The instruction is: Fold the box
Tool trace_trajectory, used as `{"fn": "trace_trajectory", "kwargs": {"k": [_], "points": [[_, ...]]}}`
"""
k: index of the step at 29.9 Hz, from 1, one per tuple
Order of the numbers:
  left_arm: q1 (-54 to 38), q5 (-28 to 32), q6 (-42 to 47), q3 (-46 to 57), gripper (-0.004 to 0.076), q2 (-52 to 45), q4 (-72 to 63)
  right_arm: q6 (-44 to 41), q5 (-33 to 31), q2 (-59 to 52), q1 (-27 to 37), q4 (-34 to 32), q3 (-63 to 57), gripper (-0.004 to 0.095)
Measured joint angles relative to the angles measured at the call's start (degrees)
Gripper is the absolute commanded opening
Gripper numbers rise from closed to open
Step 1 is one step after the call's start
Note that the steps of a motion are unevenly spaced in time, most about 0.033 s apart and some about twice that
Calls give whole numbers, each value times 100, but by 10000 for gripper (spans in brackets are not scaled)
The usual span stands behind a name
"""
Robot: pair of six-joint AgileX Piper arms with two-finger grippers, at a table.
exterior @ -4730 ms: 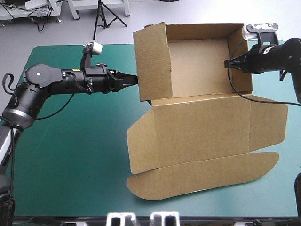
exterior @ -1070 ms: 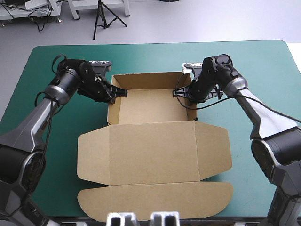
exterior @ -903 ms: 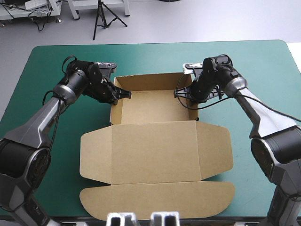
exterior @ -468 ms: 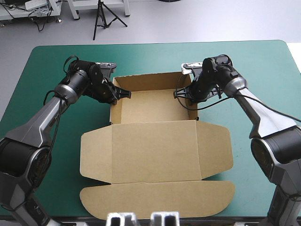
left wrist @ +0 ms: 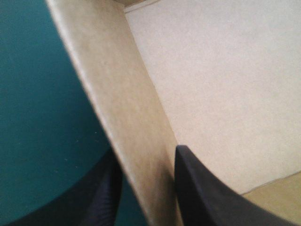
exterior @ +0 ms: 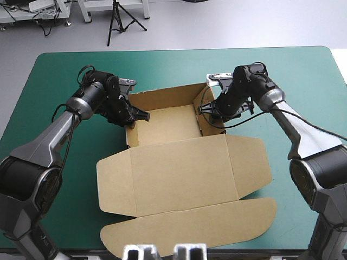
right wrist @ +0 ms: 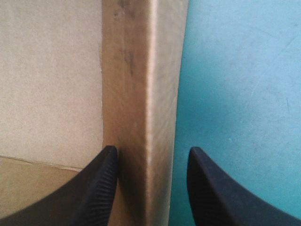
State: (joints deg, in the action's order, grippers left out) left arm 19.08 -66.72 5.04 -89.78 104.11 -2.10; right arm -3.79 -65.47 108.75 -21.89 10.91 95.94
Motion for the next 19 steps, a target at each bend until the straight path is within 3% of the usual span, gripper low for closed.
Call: {"fn": "trace_trajectory", "kwargs": {"k": [2,7,15,19], "points": [[0,-26,0,7,432,15,5,4,-13,0,0,-5,0,438],[0,-188,-19,-147,438,25,5,61,-45,-24,0,-85,86,438],[0,-407,-19,-1328,436,20,26,87,-389,-28,0,-123,939,438],[0,-444,-26,-1926,316,-92,-210,135,-520,-87,0,-141,1413,438]]}}
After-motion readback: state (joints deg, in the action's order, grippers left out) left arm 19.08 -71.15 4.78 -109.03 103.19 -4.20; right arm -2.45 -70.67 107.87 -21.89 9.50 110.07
